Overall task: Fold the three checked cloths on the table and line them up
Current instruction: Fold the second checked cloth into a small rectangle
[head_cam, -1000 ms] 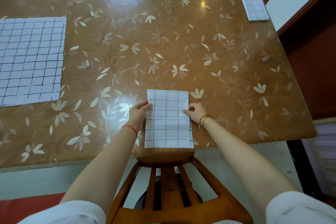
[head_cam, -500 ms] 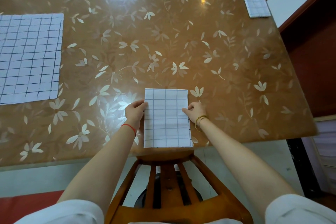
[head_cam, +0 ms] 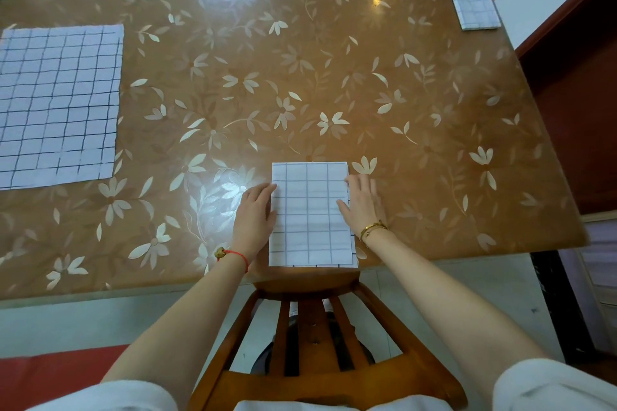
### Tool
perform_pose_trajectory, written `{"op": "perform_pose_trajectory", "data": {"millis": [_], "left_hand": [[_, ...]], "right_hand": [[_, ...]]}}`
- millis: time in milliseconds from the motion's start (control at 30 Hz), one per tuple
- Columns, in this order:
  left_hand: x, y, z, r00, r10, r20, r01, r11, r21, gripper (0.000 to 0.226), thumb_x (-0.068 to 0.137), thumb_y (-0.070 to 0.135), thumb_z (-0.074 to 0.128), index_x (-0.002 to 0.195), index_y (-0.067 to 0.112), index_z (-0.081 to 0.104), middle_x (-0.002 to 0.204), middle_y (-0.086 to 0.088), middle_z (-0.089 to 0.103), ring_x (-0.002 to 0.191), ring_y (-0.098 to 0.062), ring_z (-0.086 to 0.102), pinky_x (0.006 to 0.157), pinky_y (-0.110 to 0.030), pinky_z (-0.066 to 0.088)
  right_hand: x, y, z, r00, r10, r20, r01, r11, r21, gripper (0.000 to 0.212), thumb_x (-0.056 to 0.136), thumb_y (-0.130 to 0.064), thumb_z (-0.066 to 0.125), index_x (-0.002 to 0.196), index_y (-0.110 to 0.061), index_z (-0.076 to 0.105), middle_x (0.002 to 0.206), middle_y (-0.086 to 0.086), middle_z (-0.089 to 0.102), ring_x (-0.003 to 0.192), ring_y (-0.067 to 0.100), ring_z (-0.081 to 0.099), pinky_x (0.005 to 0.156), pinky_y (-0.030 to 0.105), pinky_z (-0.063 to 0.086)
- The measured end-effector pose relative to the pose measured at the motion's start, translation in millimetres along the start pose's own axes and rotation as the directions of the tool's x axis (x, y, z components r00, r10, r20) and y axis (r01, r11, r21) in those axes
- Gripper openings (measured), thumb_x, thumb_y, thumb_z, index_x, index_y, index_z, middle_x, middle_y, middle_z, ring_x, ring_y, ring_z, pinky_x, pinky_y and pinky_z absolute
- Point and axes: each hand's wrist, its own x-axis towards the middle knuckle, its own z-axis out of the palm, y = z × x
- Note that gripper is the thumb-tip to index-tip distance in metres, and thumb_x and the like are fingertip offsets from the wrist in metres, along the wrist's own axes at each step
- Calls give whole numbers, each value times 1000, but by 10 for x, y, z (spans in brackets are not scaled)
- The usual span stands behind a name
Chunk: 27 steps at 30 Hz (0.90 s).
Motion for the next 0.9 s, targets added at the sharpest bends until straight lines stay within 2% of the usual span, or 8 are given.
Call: {"op": "perform_pose_trajectory", "data": {"millis": [67,133,200,300,533,700,800,900], "left_hand": [[45,-21,-6,997,41,62,-46,995,89,59,92,8,60,148,12,41,153,-7,39,144,-27,30,116,-38,28],[143,-19,-18,989,36,146,-60,985,161,69,94,11,59,154,12,26,162,-7,24,150,-31,16,121,-44,21],[265,-1,-39,971,19,237,-74,972,224,78,94,16,58,157,13,12,165,-4,8,152,-31,3,122,-51,17],[434,49,-64,935,-18,355,-89,955,282,94,90,23,66,158,14,1,166,-1,-4,152,-30,-7,121,-56,11],[558,53,-20,880,-5,474,-158,939,305,104,81,32,77,157,16,8,165,-3,-7,152,-29,-6,119,-53,11],[546,17,-24,876,18,481,-183,936,299,106,80,34,78,158,18,7,165,-3,-8,152,-29,-8,120,-52,9],[545,30,-20,876,12,482,-170,943,286,109,80,33,79,158,19,4,165,-3,-8,152,-29,-9,121,-51,9],[546,29,-15,881,4,472,-155,947,281,112,79,33,80,158,21,3,166,-2,-7,152,-30,-9,121,-50,9]], "right_hand": [[5,-60,-25,994,-96,50,98,994,-52,54,92,-30,58,141,-17,39,143,5,37,130,27,33,106,43,38],[47,-126,-45,977,-144,159,161,982,-103,61,98,-32,48,152,-22,23,159,1,17,145,29,14,117,46,23],[103,-196,-44,956,-174,238,214,965,-151,63,100,-35,41,155,-27,11,163,-6,0,149,30,-1,120,49,12],[200,-311,-24,944,-163,286,223,957,-188,65,101,-39,38,155,-28,5,162,-9,-9,149,30,-9,120,53,5],[304,-463,40,926,-68,372,105,991,-82,73,97,-45,42,155,-27,2,162,-10,-13,147,37,-16,117,62,7],[315,-505,125,935,-152,320,248,926,-285,71,96,-55,31,155,-27,3,162,-10,-8,148,34,-15,113,66,-8],[353,-656,161,918,-214,333,318,899,-300,66,99,-51,26,156,-26,3,163,-10,-5,149,30,-14,113,65,-8],[386,-779,191,920,-195,340,300,908,-293,60,102,-42,21,156,-23,2,163,-11,-3,149,28,-13,115,64,-5]]}}
